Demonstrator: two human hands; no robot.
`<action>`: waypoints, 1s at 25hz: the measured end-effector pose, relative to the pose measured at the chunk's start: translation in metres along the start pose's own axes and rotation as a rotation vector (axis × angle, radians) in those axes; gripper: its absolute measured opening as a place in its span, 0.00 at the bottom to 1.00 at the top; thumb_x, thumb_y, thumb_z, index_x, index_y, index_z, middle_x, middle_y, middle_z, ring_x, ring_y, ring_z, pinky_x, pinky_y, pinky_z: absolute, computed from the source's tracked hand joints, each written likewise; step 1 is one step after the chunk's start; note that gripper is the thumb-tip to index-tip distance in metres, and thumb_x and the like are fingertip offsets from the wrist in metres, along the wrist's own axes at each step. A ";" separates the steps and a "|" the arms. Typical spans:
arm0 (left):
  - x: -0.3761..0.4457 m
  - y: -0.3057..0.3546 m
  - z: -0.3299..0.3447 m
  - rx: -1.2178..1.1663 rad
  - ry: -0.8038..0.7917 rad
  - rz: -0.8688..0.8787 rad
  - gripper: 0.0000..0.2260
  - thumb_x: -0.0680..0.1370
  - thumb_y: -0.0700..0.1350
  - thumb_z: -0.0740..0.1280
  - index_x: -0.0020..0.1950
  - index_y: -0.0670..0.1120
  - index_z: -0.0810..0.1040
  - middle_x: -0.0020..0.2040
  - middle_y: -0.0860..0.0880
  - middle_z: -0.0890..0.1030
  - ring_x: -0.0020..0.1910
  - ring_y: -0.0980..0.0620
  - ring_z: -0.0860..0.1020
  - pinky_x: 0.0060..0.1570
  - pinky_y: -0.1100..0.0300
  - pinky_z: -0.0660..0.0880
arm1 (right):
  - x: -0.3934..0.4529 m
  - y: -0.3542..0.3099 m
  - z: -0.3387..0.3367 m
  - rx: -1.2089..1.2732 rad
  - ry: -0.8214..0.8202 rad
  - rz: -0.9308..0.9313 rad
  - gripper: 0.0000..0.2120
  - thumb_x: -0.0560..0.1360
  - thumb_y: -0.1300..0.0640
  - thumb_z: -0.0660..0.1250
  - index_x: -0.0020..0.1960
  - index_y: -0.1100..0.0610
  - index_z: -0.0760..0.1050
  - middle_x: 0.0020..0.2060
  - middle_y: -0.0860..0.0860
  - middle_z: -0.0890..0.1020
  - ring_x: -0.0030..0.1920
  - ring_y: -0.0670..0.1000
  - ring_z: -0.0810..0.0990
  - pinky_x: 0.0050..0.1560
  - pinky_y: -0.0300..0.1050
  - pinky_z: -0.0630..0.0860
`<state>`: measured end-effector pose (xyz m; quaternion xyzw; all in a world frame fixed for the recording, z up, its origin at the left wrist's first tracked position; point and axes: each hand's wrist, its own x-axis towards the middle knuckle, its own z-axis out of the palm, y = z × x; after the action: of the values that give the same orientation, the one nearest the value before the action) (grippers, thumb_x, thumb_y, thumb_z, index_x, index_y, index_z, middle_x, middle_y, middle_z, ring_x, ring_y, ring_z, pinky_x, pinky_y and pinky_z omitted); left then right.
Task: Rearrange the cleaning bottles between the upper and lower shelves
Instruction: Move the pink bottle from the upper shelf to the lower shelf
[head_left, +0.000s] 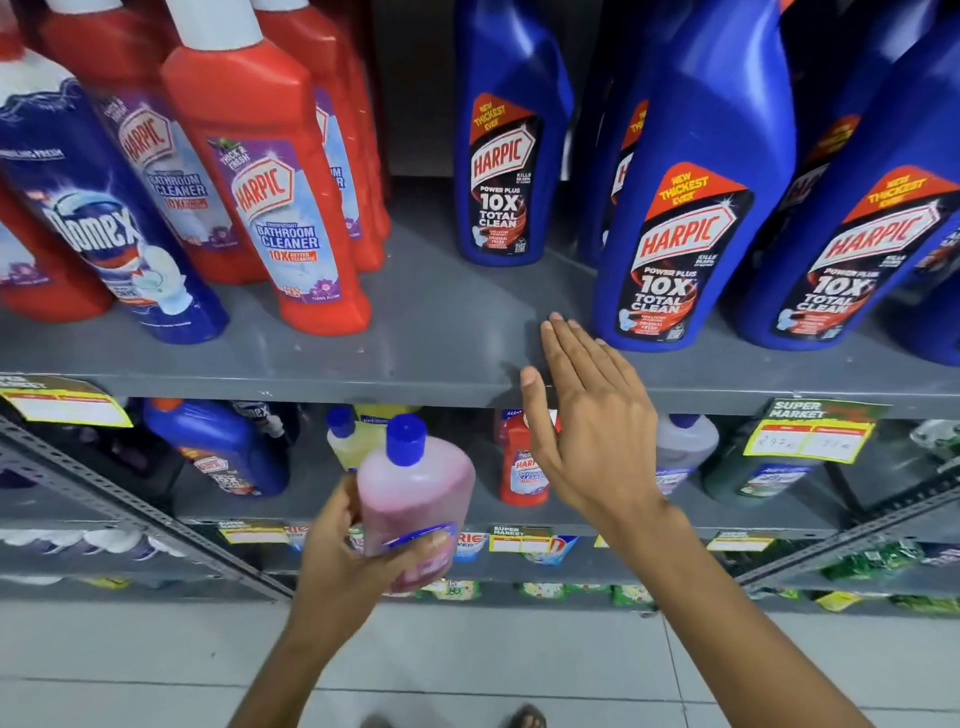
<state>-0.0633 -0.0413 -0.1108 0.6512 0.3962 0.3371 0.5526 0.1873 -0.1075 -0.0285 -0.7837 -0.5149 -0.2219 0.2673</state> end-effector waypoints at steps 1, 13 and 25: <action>0.007 -0.014 0.011 -0.005 0.018 -0.025 0.36 0.59 0.40 0.89 0.58 0.69 0.83 0.56 0.60 0.89 0.50 0.66 0.86 0.44 0.71 0.83 | 0.000 0.000 0.000 -0.001 0.007 -0.002 0.26 0.88 0.46 0.57 0.78 0.62 0.75 0.77 0.57 0.79 0.80 0.55 0.76 0.82 0.53 0.70; 0.079 -0.081 0.082 -0.049 0.286 -0.164 0.36 0.66 0.34 0.87 0.72 0.37 0.77 0.66 0.36 0.85 0.65 0.33 0.82 0.67 0.34 0.81 | 0.001 0.002 0.002 -0.008 0.061 -0.029 0.27 0.87 0.45 0.58 0.77 0.62 0.77 0.76 0.57 0.80 0.77 0.56 0.79 0.81 0.51 0.72; 0.095 -0.090 0.098 0.067 0.352 -0.071 0.36 0.70 0.33 0.84 0.75 0.33 0.74 0.69 0.34 0.83 0.68 0.31 0.81 0.69 0.35 0.80 | 0.000 -0.001 0.004 0.024 0.095 -0.011 0.26 0.86 0.46 0.60 0.75 0.62 0.79 0.74 0.57 0.82 0.76 0.55 0.80 0.80 0.51 0.72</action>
<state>0.0533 0.0058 -0.2155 0.5856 0.5207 0.4127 0.4643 0.1871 -0.1042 -0.0313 -0.7662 -0.5085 -0.2541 0.2997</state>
